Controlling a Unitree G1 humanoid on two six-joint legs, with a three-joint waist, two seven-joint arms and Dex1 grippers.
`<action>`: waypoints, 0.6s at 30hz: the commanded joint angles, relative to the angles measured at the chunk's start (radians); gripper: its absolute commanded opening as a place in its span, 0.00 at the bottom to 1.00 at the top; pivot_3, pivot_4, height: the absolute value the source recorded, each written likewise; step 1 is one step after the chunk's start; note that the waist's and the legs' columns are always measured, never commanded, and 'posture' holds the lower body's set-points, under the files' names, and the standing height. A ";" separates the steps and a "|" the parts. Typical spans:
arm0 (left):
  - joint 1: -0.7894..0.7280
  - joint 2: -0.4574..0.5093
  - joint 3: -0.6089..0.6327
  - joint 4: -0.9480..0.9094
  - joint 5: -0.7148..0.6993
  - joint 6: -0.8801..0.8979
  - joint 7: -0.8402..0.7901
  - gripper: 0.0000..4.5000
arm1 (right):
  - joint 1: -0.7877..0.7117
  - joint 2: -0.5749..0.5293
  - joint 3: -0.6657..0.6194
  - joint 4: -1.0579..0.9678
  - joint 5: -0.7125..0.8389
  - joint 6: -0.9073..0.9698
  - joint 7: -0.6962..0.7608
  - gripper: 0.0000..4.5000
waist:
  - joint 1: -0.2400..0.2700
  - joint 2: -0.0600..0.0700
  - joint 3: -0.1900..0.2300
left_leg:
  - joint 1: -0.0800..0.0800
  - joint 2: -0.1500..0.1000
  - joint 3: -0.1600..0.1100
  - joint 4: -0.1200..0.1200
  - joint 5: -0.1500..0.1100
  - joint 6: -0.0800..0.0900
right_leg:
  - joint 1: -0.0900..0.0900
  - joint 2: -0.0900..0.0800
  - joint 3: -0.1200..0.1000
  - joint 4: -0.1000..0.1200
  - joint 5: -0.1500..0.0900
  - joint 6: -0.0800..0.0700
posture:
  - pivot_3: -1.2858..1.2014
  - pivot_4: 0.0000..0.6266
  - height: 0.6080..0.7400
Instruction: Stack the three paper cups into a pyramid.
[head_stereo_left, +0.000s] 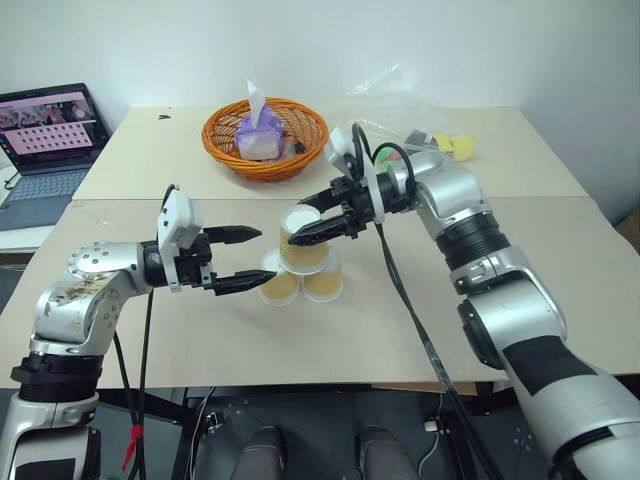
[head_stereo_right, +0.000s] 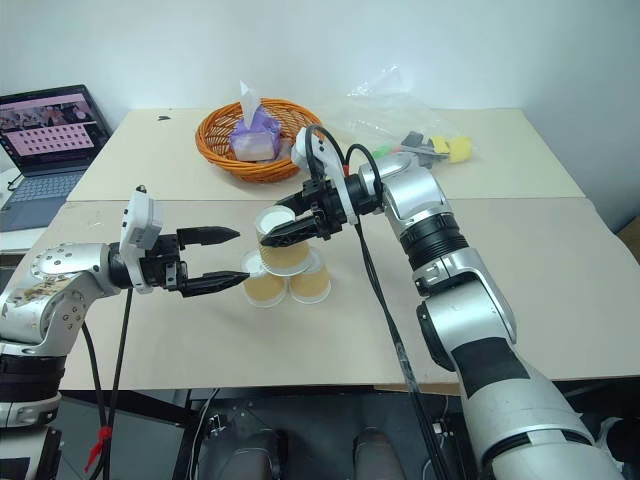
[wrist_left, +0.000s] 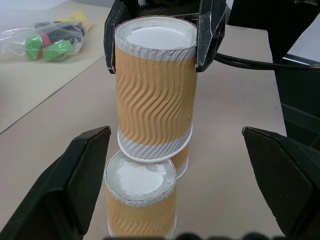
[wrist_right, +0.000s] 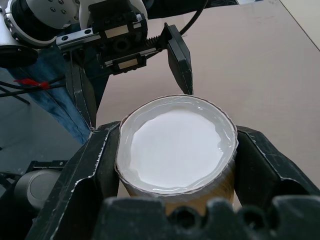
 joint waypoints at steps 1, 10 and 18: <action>-0.001 0.012 0.020 -0.037 -0.016 0.006 0.003 1.00 | -0.019 0.016 -0.009 0.002 -0.014 -0.020 0.002 0.64 | -0.002 0.000 0.000 | 0.000 0.000 0.000 0.000 0.000 0.000 | 0.000 0.000 0.000 0.000 0.000 0.000 | 0.52 0.24 1.00; 0.002 0.014 0.022 -0.042 -0.021 0.008 0.009 1.00 | -0.024 0.037 -0.017 0.023 -0.032 -0.023 0.003 0.85 | -0.020 0.000 0.000 | 0.001 0.000 0.000 -0.002 0.000 0.000 | 0.000 0.000 0.000 0.000 0.000 0.000 | 0.52 0.24 1.00; 0.006 0.015 0.023 -0.043 -0.024 0.007 0.010 1.00 | -0.041 0.036 -0.050 0.028 -0.024 -0.039 -0.005 0.99 | -0.020 0.000 0.000 | 0.001 0.000 0.000 -0.003 0.000 0.000 | -0.001 0.000 0.000 0.000 0.000 0.000 | 0.52 0.24 1.00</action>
